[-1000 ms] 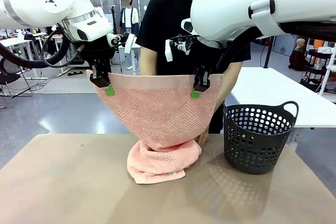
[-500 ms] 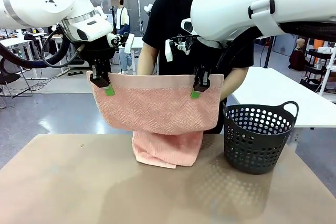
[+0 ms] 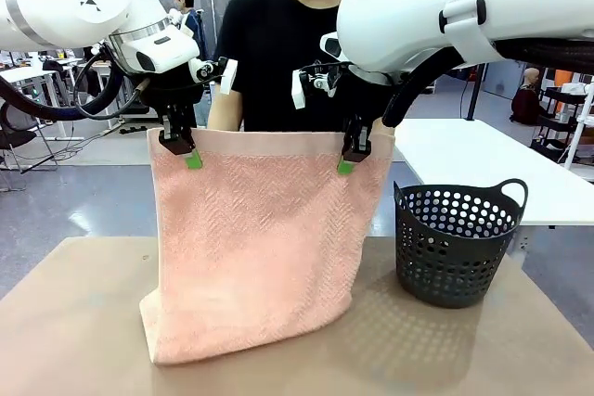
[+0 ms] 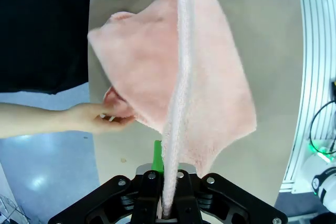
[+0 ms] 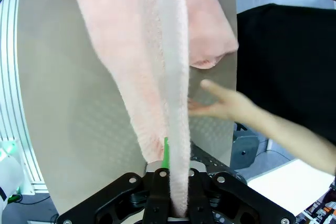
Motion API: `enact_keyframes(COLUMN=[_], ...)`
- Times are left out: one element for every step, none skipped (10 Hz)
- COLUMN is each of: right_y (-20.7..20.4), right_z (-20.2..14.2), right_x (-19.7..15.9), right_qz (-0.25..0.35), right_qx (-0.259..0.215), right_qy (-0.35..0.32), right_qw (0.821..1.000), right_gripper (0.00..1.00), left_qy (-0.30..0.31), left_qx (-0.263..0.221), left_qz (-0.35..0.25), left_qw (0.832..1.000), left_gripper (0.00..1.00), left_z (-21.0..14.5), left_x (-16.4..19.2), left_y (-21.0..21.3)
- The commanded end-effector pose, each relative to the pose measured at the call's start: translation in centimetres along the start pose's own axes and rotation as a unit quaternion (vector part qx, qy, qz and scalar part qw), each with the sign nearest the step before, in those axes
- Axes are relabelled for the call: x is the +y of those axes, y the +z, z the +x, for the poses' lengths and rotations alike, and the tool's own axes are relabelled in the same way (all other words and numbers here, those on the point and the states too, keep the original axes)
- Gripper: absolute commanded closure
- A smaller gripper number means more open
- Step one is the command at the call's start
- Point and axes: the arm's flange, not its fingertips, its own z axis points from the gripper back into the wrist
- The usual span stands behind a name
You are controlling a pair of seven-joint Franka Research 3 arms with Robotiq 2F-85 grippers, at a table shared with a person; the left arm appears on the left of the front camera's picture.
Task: Fold the towel.
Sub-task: Release the end of the 100 cm Hotel Towel you were holding and grab the top end of the folded side.
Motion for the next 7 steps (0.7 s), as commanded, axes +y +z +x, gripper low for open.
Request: enact_keyframes(right_y=[0.03, 0.03, 0.03, 0.03, 0.03, 0.03, 0.03], right_z=[-0.15, -0.15, -0.15, -0.15, -0.15, -0.15, -0.15], right_x=[0.03, 0.03, 0.03, 0.03, 0.03, 0.03, 0.03], right_qz=[0.0, 0.0, 0.0, 0.0, 0.0, 0.0, 0.0], right_qx=[0.001, 0.001, 0.001, 0.001, 0.001, 0.001, 0.001], right_qy=[0.001, 0.001, 0.001, 0.001, 0.001, 0.001, 0.001], right_qw=[1.0, 1.0, 1.0, 1.0, 1.0, 1.0, 1.0], right_gripper=[1.0, 1.0, 1.0, 1.0, 1.0, 1.0, 1.0], left_qy=[-0.003, -0.003, -0.003, -0.003, -0.003, -0.003, -0.003], left_qx=[0.004, 0.004, 0.004, 0.004, 0.004, 0.004, 0.004], left_qz=[0.002, 0.002, 0.002, 0.002, 0.002, 0.002, 0.002], left_qw=[1.0, 1.0, 1.0, 1.0, 1.0, 1.0, 1.0], left_gripper=[1.0, 1.0, 1.0, 1.0, 1.0, 1.0, 1.0], left_z=[-0.09, -0.09, -0.09, -0.09, -0.09, -0.09, -0.09], left_x=[0.01, 0.01, 0.01, 0.01, 0.01, 0.01, 0.01], left_y=[0.03, 0.03, 0.03, 0.03, 0.03, 0.03, 0.03])
